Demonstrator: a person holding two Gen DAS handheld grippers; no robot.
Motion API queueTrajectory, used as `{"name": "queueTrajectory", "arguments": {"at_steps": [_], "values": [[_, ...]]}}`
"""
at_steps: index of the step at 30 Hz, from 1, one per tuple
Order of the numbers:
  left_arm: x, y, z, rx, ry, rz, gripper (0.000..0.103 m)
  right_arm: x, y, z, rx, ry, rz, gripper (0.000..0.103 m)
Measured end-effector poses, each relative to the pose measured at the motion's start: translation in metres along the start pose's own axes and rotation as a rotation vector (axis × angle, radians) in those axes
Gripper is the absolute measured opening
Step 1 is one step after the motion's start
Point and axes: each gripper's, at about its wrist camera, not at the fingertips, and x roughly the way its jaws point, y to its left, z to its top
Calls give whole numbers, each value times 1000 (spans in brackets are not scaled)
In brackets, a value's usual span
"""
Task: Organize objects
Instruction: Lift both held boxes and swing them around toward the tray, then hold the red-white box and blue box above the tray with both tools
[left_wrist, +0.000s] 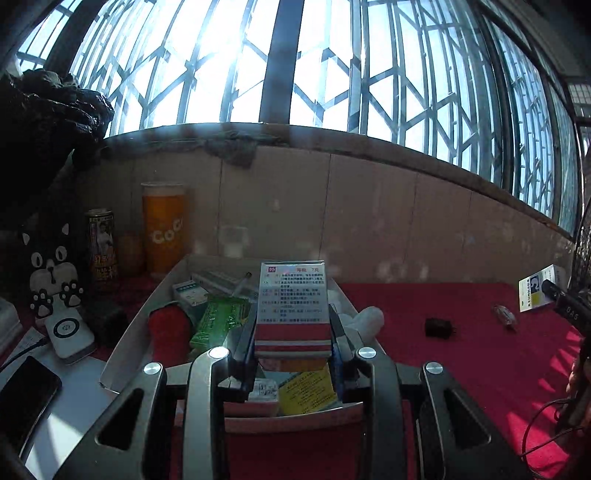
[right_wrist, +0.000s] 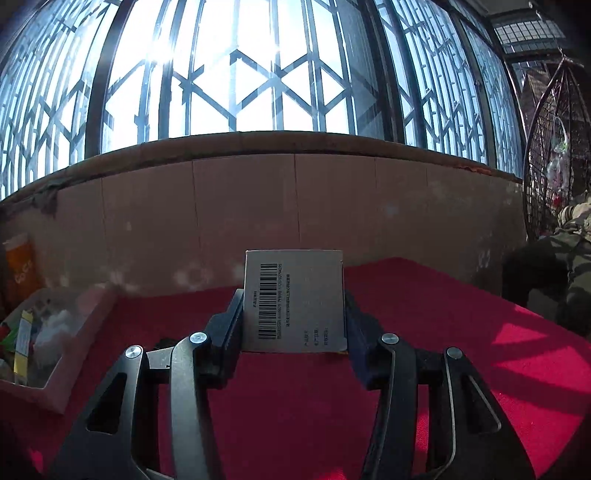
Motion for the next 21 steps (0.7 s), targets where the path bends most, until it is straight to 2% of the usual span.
{"name": "queueTrajectory", "arguments": {"at_steps": [11, 21], "values": [[-1, 19, 3, -42, 15, 43, 32, -4, 56, -9, -84, 31, 128, 49], [-14, 49, 3, -47, 26, 146, 32, -12, 126, -19, -196, 36, 252, 49]]}}
